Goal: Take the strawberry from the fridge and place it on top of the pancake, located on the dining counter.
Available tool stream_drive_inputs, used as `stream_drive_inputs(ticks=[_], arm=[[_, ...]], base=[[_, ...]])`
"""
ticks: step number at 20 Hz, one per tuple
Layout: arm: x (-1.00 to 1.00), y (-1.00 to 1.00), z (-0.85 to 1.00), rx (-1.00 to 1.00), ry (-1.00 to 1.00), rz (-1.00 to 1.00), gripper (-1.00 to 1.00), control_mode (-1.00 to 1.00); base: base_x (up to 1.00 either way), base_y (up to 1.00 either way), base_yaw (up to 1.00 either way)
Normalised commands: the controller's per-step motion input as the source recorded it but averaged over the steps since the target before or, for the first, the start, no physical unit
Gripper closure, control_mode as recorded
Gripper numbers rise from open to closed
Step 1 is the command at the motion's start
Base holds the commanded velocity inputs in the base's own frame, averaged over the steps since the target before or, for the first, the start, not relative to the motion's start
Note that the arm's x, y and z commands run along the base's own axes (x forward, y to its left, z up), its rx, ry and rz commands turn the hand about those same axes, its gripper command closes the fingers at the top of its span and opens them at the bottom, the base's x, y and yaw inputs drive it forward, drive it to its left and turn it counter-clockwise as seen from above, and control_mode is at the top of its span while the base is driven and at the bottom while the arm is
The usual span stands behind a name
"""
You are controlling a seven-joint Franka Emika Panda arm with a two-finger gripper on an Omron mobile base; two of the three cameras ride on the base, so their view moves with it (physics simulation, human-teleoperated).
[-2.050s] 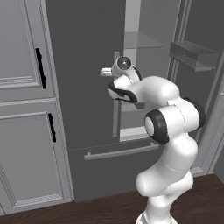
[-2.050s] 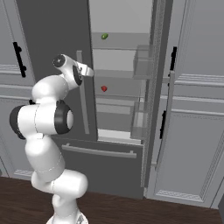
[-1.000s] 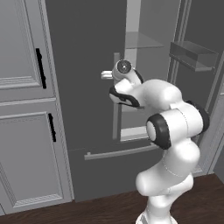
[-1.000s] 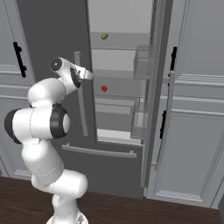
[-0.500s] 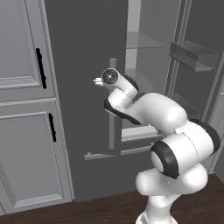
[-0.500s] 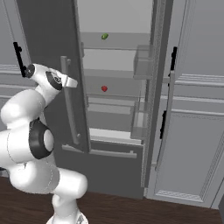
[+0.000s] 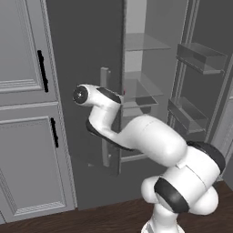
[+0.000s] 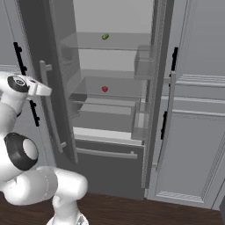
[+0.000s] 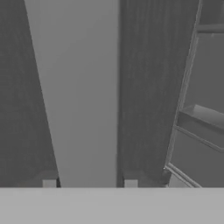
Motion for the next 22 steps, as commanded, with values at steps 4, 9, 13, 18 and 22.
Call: stream_drive_inputs(ticks=[4, 9, 13, 18, 22], arm=[[-0.42, 0.57, -0.06, 0.00, -0.02, -0.16, -1.00, -1.00], [-0.04, 0.33, -0.06, 0.00, -0.04, -0.07, -1.00, -1.00], [-0.12, 0.12, -0.13, 0.00, -0.04, 0.00, -1.00, -1.00], [-0.71, -0.20, -0.10, 0.00, -0.02, 0.07, -1.00, -1.00], [-0.63, -0.06, 0.00, 0.03, 0.00, 0.18, -1.00, -1.00]], base=[[0.00, 0.00, 0.00], [0.00, 0.00, 0.00], [0.00, 0.00, 0.00], [0.00, 0.00, 0.00], [0.00, 0.00, 0.00]])
